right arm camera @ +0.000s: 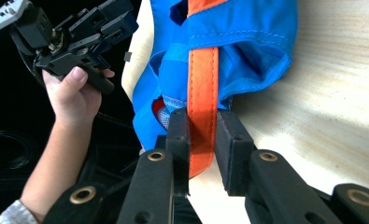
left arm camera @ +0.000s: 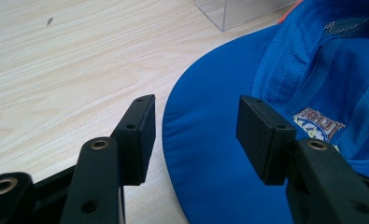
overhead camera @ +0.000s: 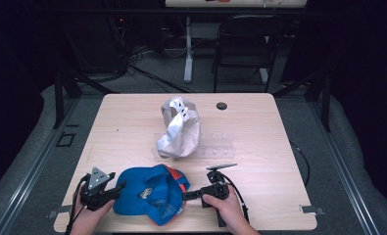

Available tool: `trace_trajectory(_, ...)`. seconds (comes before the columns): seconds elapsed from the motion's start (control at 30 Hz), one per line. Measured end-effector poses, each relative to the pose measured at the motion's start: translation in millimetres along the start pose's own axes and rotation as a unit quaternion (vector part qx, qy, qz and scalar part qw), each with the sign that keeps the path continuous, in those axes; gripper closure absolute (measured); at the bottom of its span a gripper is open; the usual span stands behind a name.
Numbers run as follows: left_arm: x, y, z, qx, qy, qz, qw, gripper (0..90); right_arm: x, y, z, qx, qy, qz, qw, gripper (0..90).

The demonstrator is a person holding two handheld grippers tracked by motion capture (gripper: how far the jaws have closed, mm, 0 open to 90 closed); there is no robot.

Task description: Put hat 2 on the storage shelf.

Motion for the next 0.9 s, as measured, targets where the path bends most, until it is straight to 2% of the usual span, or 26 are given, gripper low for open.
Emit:
trace_trajectory(0.1, 0.2, 0.1, -0.1, 0.0, 0.0, 0.0, 1.0, 48.1, 1.3, 0.1, 0.3, -0.007, 0.001, -0.001, 1.0, 77.3)
trace_trajectory(0.2, 0.1, 0.1, 0.1, -0.001, 0.001, 0.0, 1.0, 48.1, 3.2, -0.5, 0.5, -0.012, 0.002, -0.014, 0.9998, 77.5)
trace_trajectory(0.27, 0.0, 0.1, 0.3, -0.001, 0.002, 0.002, 1.0, 48.1, 6.4, -2.0, 0.8, -0.001, 0.0, -0.022, 0.9998, 77.6)
trace_trajectory(0.33, -0.4, 0.2, -0.1, 0.0, 0.0, 0.001, 1.0, 48.1, 11.4, -4.0, 2.4, 0.014, -0.003, -0.042, 0.999, 77.6)
trace_trajectory(0.47, -0.9, 0.4, 0.1, 0.001, 0.002, 0.001, 1.0, 48.1, 19.5, -9.8, 6.8, 0.027, -0.001, -0.057, 0.998, 77.6)
trace_trajectory(0.63, -0.1, -0.5, -0.1, 0.002, 0.0, 0.001, 1.0, 48.1, 30.1, -12.2, 13.5, 0.023, -0.002, -0.071, 0.9972, 77.7)
trace_trajectory(0.73, 0.2, -0.7, 0.0, 0.001, 0.001, 0.001, 1.0, 48.1, 38.7, -13.7, 18.7, 0.024, -0.001, -0.087, 0.9959, 77.7)
trace_trajectory(0.77, 0.6, -0.6, -0.1, 0.001, -0.001, 0.0, 1.0, 48.1, 44.1, -12.5, 19.8, 0.03, -0.009, -0.106, 0.9939, 77.7)
trace_trajectory(0.87, 0.9, -0.8, -0.1, 0.0, -0.001, 0.0, 1.0, 48.1, 49.0, -15.8, 22.9, 0.023, -0.003, -0.102, 0.9945, 77.7)
trace_trajectory(0.9, 0.8, -0.9, 0.0, -0.001, 0.0, 0.0, 1.0, 48.1, 52.4, -16.0, 23.6, 0.025, -0.005, -0.111, 0.9935, 77.7)
Point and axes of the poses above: each handheld gripper's, and its own axes: x roughly backward along the jaws, z roughly out of its top, y roughly to its right, the point moved 7 cm from there along -x, roughly forward along the jaws, and after that the axes turned 13 degrees about -z, right-handed, at the moved point
